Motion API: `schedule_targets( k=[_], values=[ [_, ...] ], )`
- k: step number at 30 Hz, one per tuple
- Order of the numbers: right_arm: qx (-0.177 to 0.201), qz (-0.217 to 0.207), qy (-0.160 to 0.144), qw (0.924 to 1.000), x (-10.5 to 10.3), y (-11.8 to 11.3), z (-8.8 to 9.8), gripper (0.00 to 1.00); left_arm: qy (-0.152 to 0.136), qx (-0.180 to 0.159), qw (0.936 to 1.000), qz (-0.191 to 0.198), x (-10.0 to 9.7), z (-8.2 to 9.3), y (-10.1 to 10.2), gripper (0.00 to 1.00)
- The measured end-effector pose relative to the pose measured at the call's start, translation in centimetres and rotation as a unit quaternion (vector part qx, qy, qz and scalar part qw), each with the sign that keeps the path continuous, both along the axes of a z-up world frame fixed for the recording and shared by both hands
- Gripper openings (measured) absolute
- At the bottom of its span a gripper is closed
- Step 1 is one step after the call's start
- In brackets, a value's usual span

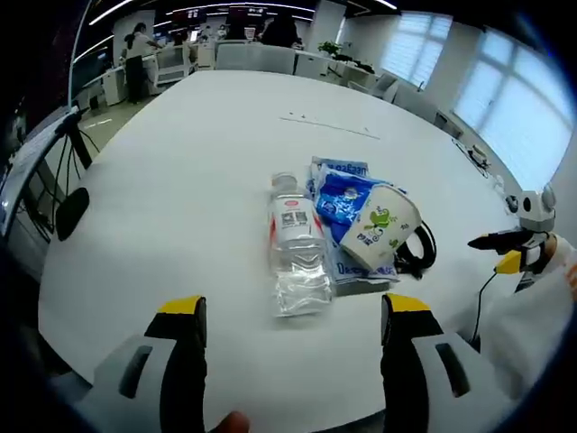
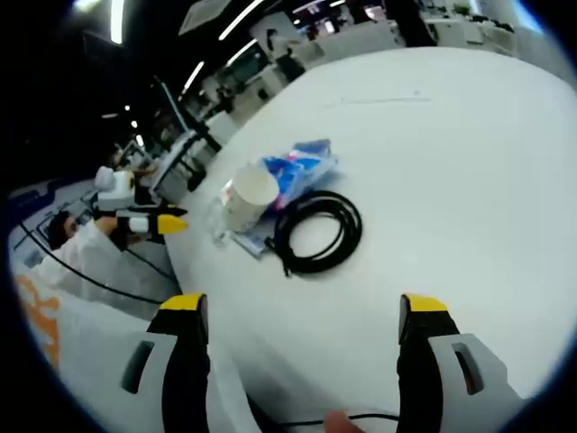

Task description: Arrange the tabletop items into an orderly group along one side of the table until the central work area is clear of visible clutter.

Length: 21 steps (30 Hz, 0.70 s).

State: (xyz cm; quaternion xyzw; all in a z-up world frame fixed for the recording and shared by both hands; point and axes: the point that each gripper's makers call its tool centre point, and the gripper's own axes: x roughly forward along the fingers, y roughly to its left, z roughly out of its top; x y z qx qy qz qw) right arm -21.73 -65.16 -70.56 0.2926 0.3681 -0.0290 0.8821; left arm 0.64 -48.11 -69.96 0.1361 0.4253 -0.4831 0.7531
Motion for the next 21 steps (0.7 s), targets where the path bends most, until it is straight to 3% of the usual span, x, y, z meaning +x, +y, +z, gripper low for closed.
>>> schedule_targets(
  k=[3, 21],
  values=[
    [0.001, -0.001, 0.0, 1.0, 0.02, 0.03, 0.01, 0.85, -0.007, 0.013, 0.9998, -0.009, -0.07, -0.28, 0.2, 0.81],
    [0.013, 0.013, 0.008, 0.9998, 0.14, 0.87, -0.4, 0.82, -0.001, 0.018, 0.9997, -0.017, -0.47, -0.47, 0.54, 0.8]
  ],
)
